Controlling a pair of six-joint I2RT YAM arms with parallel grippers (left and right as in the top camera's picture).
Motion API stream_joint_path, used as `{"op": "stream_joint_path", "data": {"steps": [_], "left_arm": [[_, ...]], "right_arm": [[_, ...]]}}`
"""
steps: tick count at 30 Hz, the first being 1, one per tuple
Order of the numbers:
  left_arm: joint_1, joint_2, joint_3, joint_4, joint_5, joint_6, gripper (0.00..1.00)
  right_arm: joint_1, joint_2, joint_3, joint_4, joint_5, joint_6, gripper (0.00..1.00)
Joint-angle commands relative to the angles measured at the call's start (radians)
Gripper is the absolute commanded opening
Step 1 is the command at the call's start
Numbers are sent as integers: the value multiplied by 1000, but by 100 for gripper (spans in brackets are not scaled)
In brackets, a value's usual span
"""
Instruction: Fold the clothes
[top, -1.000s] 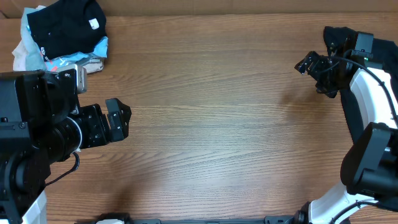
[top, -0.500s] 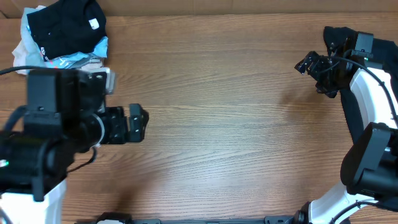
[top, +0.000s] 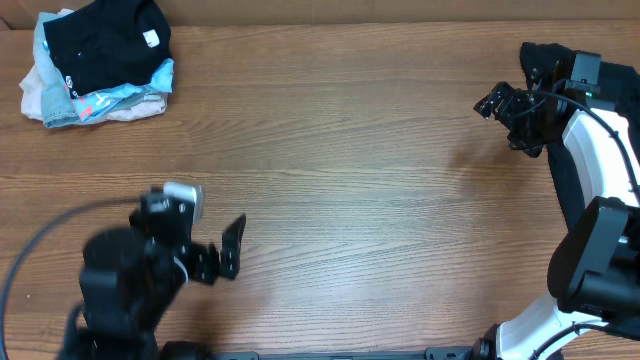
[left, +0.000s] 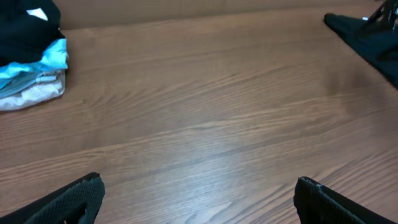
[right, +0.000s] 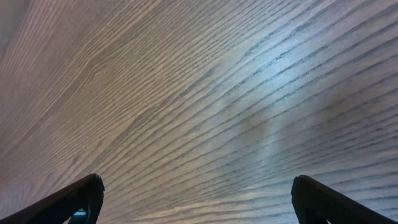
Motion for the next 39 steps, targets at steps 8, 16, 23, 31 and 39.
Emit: {"op": "stream_joint_path", "data": {"steps": [8,16,23,31,39], "left_arm": [[-6,-398,-383,305,-45,30,100],[-5,-569,-668,583,-72,30,100],[-5,-579,-837,851,-90,30,100],[-5,-579,-904,977,-135,30,100],[26,-579,-904,797,-189,13,100]], "right_arm": [[0,0,24,3,-1,1,100],[0,0,24,3,-1,1,100],[0,0,24,3,-1,1,100],[0,0,24,3,-1,1,100],[0,0,24,3,-1,1,100]]}}
